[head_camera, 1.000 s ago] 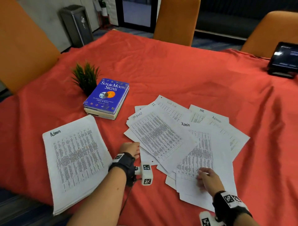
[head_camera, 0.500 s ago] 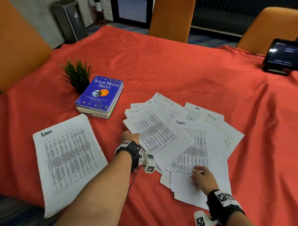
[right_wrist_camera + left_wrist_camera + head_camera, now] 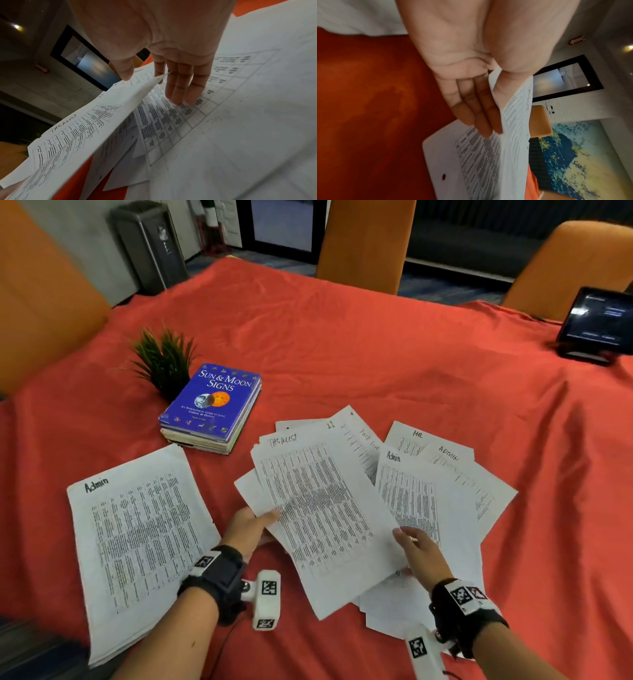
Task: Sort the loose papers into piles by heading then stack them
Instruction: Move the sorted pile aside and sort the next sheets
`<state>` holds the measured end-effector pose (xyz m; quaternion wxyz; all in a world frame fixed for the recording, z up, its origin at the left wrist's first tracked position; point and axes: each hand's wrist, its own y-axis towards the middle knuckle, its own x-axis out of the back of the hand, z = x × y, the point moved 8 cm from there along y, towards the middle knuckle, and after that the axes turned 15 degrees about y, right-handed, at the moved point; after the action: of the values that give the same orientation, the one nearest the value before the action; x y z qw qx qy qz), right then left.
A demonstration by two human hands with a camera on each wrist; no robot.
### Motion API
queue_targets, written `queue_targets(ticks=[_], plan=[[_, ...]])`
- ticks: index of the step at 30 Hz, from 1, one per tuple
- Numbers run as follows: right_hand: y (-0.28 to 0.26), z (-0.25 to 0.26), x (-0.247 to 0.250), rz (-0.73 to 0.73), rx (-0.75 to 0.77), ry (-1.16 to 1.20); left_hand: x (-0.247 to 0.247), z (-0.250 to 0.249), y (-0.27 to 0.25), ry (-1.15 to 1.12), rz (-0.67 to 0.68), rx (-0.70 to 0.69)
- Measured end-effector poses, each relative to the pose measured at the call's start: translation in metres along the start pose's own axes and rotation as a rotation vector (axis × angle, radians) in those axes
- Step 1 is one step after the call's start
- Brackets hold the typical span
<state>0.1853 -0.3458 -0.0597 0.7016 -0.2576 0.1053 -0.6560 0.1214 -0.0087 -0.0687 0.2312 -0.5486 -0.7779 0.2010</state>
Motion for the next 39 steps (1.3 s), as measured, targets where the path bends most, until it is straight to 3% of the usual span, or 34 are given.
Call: queue_targets(ticks=[7,13,17,23,25,27,30,32,36,39], plan=[[0.003,0.022,-0.04,0.166,0.008,-0.168,0.015,0.017,-0.037,-0.046,0.038,-0.003],[0.016,-0.003,-0.014,-0.022,-0.129,-0.045,0.061,0.053,-0.027,-0.036,-0.207,0.135],[0.013,-0.026,-0.001,-0.112,-0.23,0.116,0.064,0.059,-0.035,0.006,-0.279,0.158],[-0.009,-0.027,-0.026,0.042,-0.308,0.136,0.043,0.055,-0.057,0.219,0.048,0.237],[-0.014,-0.029,-0.029,0.073,-0.307,0.106,0.056,0.049,-0.056,0.17,-0.017,0.2],[-0.017,-0.031,-0.032,0.103,-0.315,0.081,0.075,0.039,-0.053,0.068,-0.192,0.121],[-0.02,-0.033,-0.038,0.15,-0.32,0.025,0.085,0.029,-0.051,0.167,-0.313,0.032],[-0.022,-0.032,-0.043,0.177,-0.316,-0.014,0.078,0.035,-0.052,0.281,-0.223,0.089],[-0.03,-0.027,-0.05,0.246,-0.327,-0.101,0.047,0.058,-0.071,0.534,0.189,0.275],[-0.039,-0.026,-0.059,0.355,-0.345,-0.221,0.04,0.061,-0.081,0.635,0.313,0.292]])
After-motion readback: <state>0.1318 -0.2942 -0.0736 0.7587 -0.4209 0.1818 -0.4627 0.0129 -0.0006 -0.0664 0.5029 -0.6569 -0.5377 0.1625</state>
